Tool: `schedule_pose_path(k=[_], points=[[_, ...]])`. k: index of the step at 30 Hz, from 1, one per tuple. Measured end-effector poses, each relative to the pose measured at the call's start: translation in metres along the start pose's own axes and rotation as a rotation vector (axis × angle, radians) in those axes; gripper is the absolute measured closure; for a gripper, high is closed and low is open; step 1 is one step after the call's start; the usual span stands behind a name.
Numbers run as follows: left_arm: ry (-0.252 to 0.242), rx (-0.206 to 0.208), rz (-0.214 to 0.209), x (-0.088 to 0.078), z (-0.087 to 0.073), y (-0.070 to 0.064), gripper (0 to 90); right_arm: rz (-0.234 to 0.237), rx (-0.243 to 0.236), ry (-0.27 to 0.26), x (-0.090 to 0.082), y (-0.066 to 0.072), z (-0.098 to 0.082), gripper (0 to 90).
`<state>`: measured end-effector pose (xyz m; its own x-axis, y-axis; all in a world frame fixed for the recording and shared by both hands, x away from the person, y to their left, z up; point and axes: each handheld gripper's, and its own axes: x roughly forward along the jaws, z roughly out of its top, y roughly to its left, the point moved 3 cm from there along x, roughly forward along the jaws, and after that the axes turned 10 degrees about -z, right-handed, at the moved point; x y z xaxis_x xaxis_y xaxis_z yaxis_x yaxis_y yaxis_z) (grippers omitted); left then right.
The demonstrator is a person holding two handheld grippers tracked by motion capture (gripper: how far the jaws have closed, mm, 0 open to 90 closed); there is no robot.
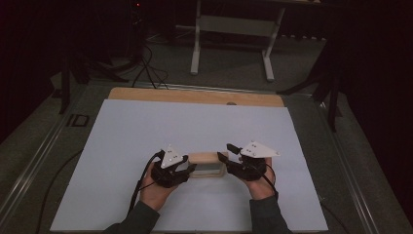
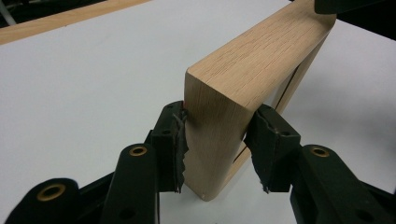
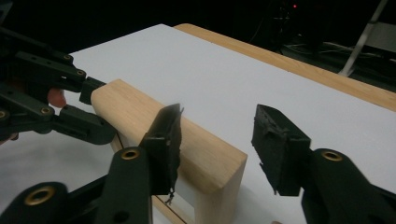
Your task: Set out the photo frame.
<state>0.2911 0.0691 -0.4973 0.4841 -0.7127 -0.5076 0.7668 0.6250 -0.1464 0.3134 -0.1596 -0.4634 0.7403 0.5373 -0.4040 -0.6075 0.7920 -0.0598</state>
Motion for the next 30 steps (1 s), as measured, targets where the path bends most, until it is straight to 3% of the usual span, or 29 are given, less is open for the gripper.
schedule_pose_path(k=[13,30], points=[[0.006,0.002,-0.006,0.000,0.001,0.002,58.7,0.069,-0.028,0.077,0.006,0.000,-0.012,42.3],[0.004,-0.001,-0.001,0.000,0.001,0.002,59.2,0.112,-0.051,0.120,0.010,-0.006,-0.024,44.6]])
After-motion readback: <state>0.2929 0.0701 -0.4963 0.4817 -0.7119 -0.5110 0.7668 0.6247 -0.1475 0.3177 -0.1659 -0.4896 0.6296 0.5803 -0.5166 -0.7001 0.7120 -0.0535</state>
